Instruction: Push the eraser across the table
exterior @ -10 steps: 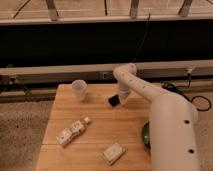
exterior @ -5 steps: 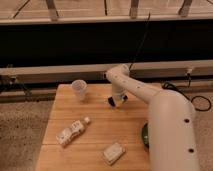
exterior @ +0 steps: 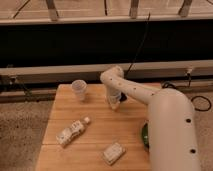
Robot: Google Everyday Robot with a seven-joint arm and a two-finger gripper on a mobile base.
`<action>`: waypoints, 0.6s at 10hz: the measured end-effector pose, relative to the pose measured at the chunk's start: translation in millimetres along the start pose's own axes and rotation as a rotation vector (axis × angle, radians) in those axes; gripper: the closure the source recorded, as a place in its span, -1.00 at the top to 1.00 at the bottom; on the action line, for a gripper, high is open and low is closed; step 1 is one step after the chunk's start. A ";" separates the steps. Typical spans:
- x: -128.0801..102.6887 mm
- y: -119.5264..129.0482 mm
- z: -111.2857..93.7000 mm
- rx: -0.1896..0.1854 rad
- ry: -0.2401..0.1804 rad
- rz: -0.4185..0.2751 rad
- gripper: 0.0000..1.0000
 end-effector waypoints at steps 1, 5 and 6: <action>4.5 -2.3 1.9 0.000 0.007 0.005 -1.00; 29.9 -23.6 8.0 -0.006 0.044 0.015 -1.00; 37.4 -28.3 6.9 0.000 0.049 0.024 -1.00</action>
